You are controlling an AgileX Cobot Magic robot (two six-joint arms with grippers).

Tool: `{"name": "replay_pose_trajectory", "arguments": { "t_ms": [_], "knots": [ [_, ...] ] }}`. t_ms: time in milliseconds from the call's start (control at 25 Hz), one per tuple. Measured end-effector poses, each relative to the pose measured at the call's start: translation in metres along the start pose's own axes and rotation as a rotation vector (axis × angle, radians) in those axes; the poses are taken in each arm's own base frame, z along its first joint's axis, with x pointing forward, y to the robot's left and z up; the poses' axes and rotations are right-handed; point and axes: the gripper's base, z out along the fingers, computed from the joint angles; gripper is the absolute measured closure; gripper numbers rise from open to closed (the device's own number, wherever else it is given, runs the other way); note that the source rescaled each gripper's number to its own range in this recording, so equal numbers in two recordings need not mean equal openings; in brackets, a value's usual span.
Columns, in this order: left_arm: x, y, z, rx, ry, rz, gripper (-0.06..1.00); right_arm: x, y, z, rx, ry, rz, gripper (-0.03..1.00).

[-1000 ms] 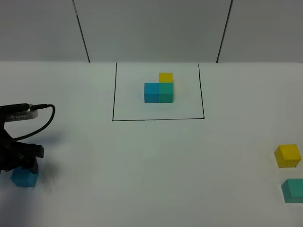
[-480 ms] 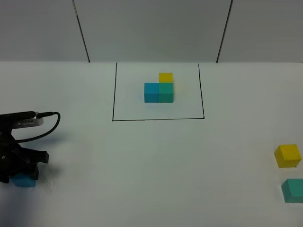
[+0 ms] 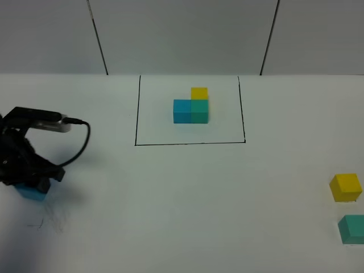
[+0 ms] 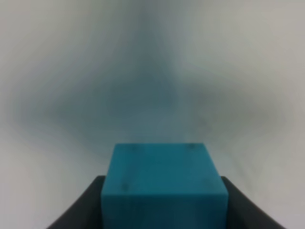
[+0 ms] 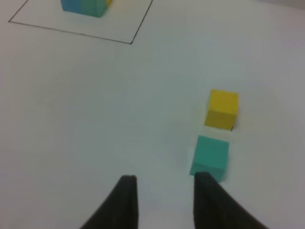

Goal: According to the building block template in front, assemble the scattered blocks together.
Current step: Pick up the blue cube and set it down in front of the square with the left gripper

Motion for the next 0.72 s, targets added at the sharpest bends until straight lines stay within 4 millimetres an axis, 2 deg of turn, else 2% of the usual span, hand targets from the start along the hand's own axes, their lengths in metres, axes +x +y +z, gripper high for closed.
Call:
{"name": "replay_pose_trajectory", "arguments": {
  "t_ms": [120, 200, 320, 400, 520, 720],
  "knots": [
    [-0.021, -0.037, -0.017, 0.098, -0.032, 0.302, 0.94, 0.000, 0.000, 0.000, 0.000, 0.000, 0.000, 0.86],
    [-0.027, -0.070, -0.026, 0.165, -0.055, 0.565, 0.94, 0.000, 0.000, 0.000, 0.000, 0.000, 0.000, 0.86],
    [-0.029, -0.118, -0.034, 0.205, -0.106, 0.891, 0.94, 0.000, 0.000, 0.000, 0.000, 0.000, 0.000, 0.86],
    [-0.027, -0.145, -0.036, 0.198, -0.141, 1.046, 0.94, 0.000, 0.000, 0.000, 0.000, 0.000, 0.000, 0.86],
    [-0.021, -0.180, -0.028, 0.172, -0.142, 1.229, 0.94, 0.000, 0.000, 0.000, 0.000, 0.000, 0.000, 0.86],
    [-0.013, -0.210, 0.004, 0.146, -0.093, 1.367, 0.94, 0.000, 0.000, 0.000, 0.000, 0.000, 0.000, 0.86]
  ]
}}
